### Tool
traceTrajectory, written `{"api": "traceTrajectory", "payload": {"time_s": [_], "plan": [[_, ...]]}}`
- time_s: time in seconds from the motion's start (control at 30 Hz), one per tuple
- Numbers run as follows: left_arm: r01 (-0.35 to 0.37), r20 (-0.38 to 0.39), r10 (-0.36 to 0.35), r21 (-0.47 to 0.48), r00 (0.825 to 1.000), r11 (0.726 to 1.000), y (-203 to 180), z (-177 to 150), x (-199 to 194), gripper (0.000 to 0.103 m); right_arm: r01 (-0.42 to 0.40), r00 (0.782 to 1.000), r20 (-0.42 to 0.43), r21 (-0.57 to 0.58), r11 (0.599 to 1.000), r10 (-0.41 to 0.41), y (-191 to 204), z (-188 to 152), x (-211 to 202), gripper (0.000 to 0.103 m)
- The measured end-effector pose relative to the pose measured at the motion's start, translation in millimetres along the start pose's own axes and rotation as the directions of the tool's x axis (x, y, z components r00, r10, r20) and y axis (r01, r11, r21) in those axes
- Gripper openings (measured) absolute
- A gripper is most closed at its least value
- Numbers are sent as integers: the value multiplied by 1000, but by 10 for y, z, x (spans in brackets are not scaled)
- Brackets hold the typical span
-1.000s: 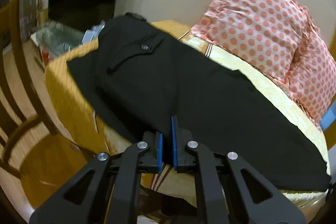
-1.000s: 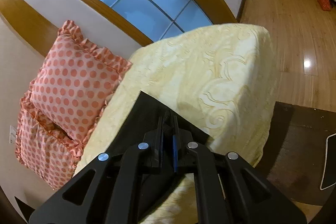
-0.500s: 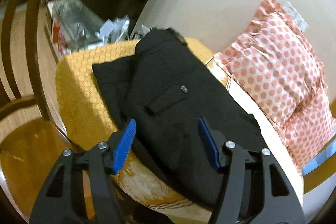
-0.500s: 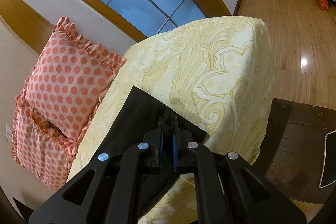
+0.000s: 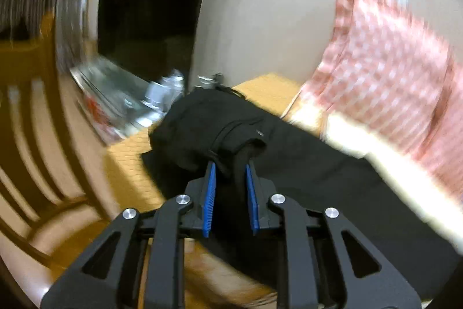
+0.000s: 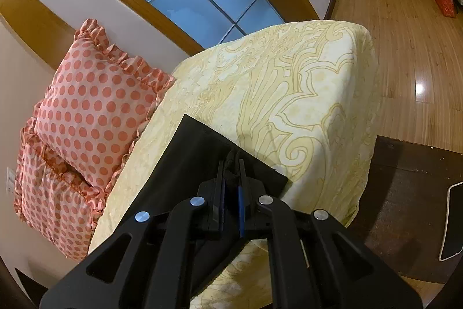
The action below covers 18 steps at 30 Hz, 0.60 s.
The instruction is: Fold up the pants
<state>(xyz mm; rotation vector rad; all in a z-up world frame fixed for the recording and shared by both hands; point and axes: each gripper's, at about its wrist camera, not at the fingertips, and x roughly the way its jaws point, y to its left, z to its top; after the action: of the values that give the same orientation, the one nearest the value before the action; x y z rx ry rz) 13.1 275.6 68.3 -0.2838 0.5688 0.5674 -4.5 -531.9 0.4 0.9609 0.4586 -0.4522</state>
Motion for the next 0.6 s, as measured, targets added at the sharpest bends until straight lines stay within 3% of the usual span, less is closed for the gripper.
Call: {"api": "traceTrajectory", "payload": {"time_s": [0.1, 0.2, 0.33, 0.43, 0.53, 0.6], "plan": [[-73, -76, 73, 8, 994, 997, 89, -165, 193, 32, -2, 1000, -4, -1, 1000, 2, 3, 1, 4, 7], [-108, -51, 105, -63, 993, 992, 279, -165, 134, 45, 1, 1000, -6, -9, 1000, -1, 22, 9, 11, 7], [-168, 0, 169, -115, 986, 979, 424, -45, 12, 45, 8, 1000, 0, -24, 1000, -8, 44, -2, 18, 7], [-126, 33, 130, -85, 991, 988, 285, -16, -77, 47, 12, 1000, 4, -34, 999, -12, 50, -2, 16, 7], [-16, 35, 17, -10, 999, 1000, -21, -53, -93, 59, 10, 1000, 6, -32, 999, -9, 44, 6, 2, 7], [82, 7, -83, 52, 997, 995, -294, -118, -81, 60, -3, 1000, 12, -36, 999, 4, 55, 40, -27, 7]]}}
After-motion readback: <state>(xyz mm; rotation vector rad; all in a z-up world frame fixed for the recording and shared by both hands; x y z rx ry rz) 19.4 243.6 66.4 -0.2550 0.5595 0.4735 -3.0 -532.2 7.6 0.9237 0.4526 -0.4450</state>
